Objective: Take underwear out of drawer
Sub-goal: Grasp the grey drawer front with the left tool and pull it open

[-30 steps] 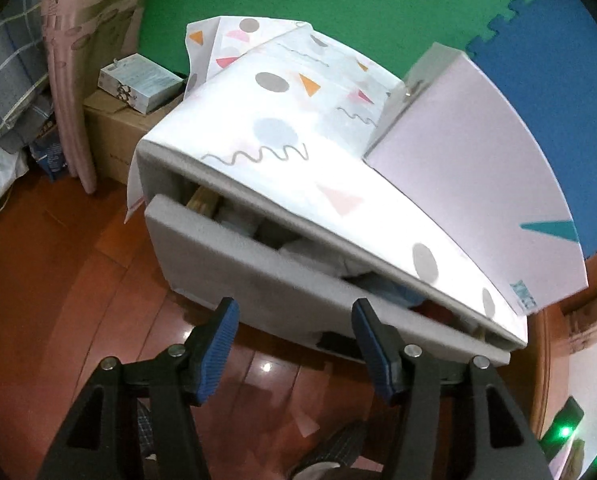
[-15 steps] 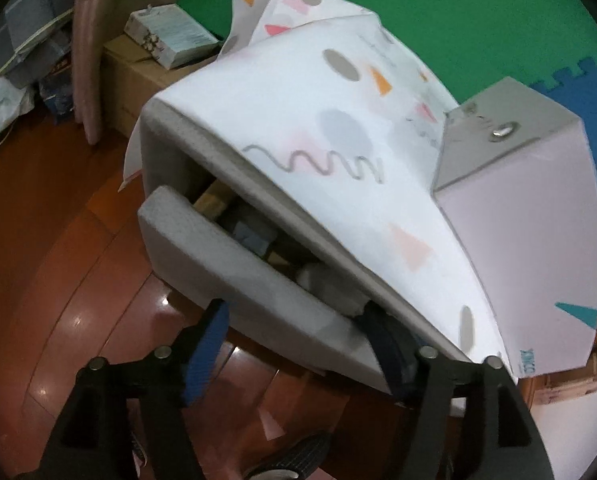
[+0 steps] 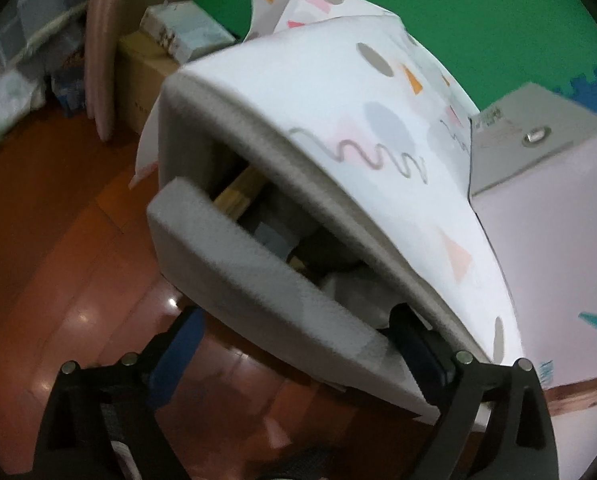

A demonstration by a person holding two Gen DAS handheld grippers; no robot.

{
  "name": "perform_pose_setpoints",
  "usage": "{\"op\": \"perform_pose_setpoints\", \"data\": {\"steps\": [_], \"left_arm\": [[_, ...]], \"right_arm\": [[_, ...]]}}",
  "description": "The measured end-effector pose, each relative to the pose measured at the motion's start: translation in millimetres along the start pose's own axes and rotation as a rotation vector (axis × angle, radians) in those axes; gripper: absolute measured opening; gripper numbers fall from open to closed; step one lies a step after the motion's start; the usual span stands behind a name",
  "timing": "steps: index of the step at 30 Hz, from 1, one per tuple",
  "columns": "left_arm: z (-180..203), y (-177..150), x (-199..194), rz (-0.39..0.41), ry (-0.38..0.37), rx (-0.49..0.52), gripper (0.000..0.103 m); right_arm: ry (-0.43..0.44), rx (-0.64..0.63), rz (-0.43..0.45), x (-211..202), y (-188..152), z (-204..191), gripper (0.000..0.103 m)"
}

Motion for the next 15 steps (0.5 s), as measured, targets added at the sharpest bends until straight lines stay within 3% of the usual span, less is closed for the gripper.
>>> {"op": "perform_pose_setpoints", "data": {"steps": [4,15], "left_arm": [[2,-3,-4,0.010,0.042,0.066,0.097],[-21,-42,-32,-0.084,0.094,0.164,0.098]], "right_arm": [[-0.002,0.003,0.002,-2,1,1,0.102],[0.061,0.024,-0.034,-44,-22,-3,0.102]]}}
Point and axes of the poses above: each gripper's, at about its wrist camera, not at the fingertips, and x roughly the way its jaws point, z to its right, y to its top, the point moved 8 cm from there along x, roughly the way its jaws point, and after that the axes turned 1 degree about z, right-handed, at the moved point
